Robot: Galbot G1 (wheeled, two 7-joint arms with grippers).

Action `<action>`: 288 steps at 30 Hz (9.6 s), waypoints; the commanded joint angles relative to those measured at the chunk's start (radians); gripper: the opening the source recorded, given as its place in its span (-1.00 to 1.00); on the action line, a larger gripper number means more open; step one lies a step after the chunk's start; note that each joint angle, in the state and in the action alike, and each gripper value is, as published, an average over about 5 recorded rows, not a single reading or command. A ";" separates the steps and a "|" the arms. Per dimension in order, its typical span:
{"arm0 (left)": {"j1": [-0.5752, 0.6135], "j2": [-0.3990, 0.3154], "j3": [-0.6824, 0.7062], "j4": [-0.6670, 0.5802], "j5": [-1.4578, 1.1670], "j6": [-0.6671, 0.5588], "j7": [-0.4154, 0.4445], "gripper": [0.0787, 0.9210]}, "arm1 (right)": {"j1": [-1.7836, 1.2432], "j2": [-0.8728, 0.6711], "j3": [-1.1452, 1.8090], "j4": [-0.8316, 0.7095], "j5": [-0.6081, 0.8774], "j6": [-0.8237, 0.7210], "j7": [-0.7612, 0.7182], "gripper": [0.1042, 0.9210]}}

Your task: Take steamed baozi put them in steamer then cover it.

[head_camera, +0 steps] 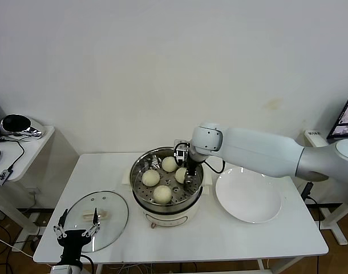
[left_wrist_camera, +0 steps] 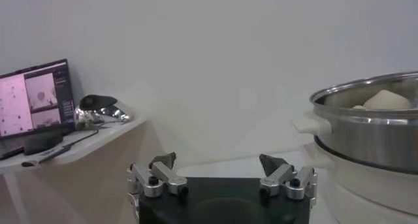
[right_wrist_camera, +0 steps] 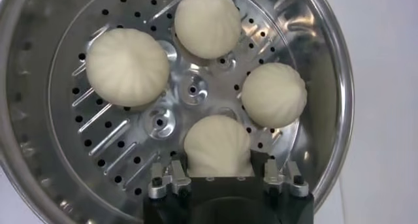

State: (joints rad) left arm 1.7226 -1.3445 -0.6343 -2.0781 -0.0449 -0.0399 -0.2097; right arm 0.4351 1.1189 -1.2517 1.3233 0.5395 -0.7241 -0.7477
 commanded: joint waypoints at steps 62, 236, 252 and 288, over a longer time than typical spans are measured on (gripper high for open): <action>-0.016 0.205 -0.104 0.334 1.287 -0.175 -0.105 0.77 | -2.011 0.273 2.201 0.587 -0.326 0.918 0.729 0.76; -0.856 0.148 0.767 0.258 1.226 0.557 0.409 -0.82 | -2.067 0.375 1.994 0.537 -0.591 0.993 0.708 0.76; -0.521 0.232 0.616 -0.095 0.980 0.491 0.262 0.23 | -2.069 0.363 1.987 0.539 -0.589 0.996 0.709 0.76; 0.189 0.057 0.045 0.022 -0.180 -0.096 0.031 0.77 | -2.189 0.228 1.847 0.639 -0.423 0.918 0.629 0.76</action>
State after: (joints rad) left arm 1.8560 -1.2486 -0.5133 -2.1425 -0.1055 -0.0646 -0.2495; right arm -1.7261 1.3678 0.6200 1.9397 0.0957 0.2137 -0.1072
